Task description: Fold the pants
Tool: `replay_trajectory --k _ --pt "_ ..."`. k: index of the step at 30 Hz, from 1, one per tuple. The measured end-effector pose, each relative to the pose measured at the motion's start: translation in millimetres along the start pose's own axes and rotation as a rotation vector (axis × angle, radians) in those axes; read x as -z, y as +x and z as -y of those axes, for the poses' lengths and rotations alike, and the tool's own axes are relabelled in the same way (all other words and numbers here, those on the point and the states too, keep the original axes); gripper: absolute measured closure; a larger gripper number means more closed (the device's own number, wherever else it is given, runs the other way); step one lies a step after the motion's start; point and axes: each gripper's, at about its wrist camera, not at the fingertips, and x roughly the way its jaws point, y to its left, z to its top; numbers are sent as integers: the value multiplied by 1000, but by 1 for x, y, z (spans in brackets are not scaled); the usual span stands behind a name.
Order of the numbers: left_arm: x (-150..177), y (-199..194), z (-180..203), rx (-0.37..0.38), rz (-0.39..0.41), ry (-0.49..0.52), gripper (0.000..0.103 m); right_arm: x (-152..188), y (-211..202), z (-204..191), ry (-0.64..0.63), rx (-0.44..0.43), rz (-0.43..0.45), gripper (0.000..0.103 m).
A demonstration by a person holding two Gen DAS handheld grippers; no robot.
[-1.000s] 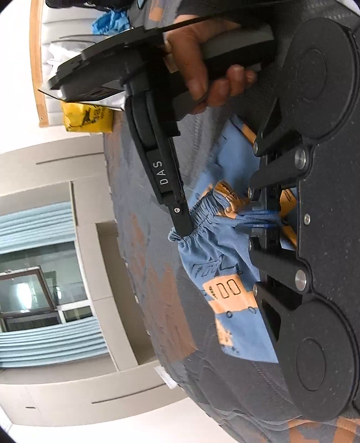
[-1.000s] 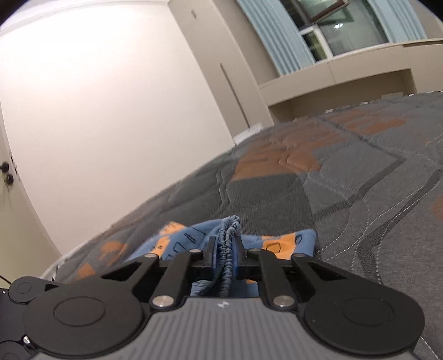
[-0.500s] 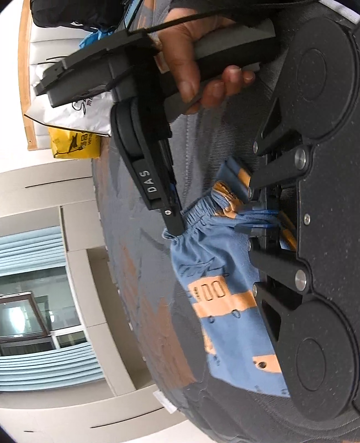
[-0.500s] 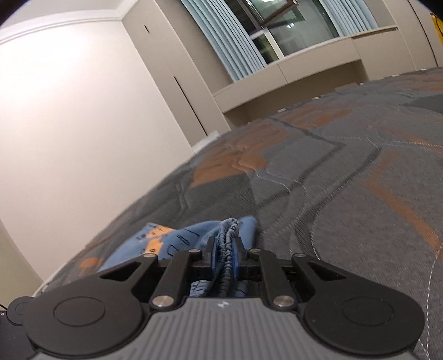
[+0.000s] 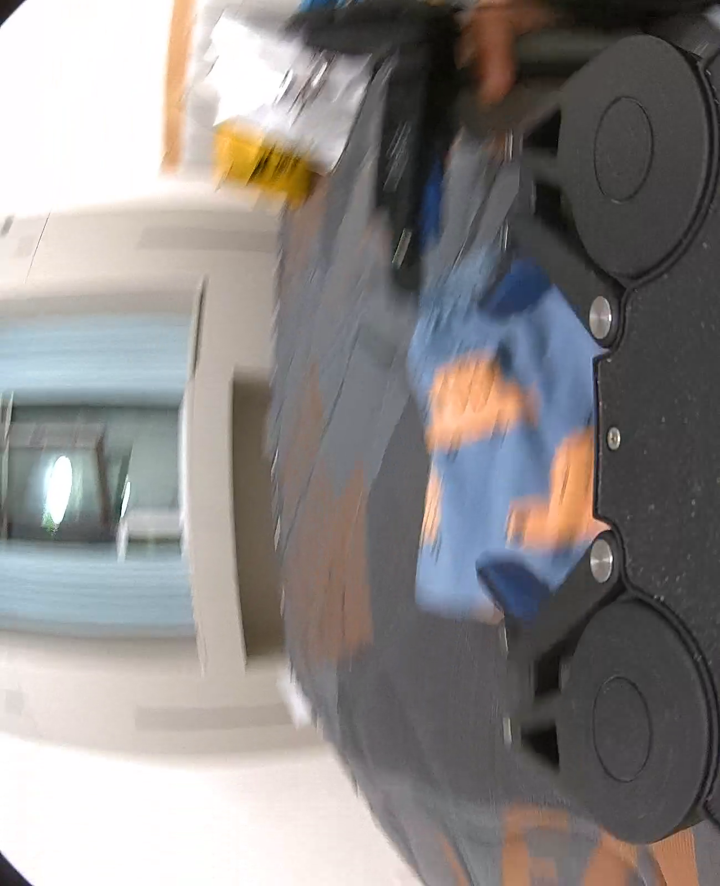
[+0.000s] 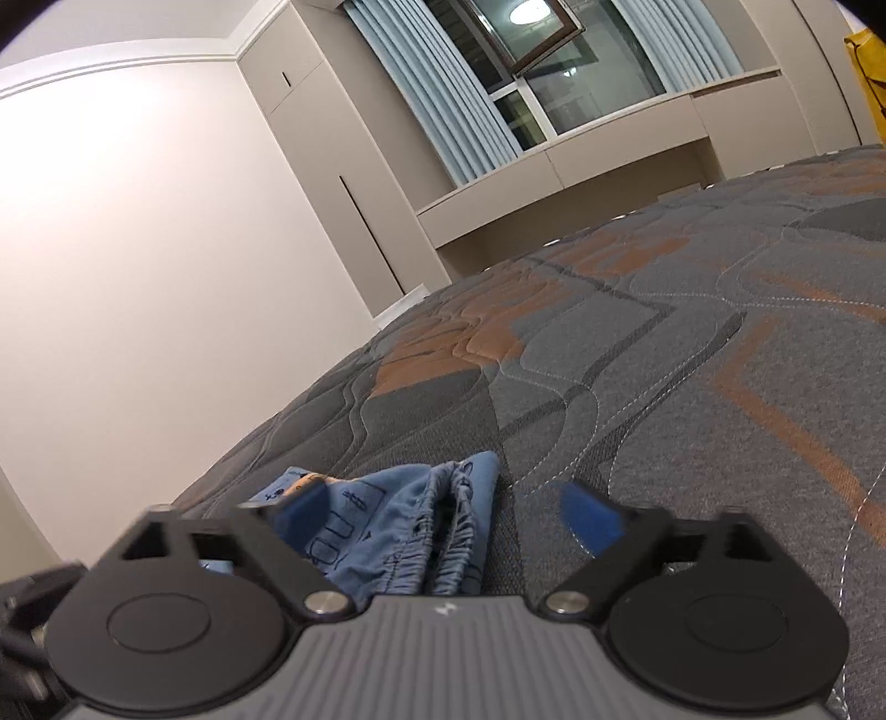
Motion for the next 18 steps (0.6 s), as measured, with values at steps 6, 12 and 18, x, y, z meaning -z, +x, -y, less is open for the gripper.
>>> replay_trajectory --k 6,12,18 --pt "-4 28 -39 -163 -55 -58 1 1 4 -15 -51 83 -13 0" --pt "9 34 -52 -139 -92 -80 1 17 -4 -51 -143 250 -20 0" --pt "31 41 -74 -115 -192 -131 0 40 0 -93 -342 392 -62 0"
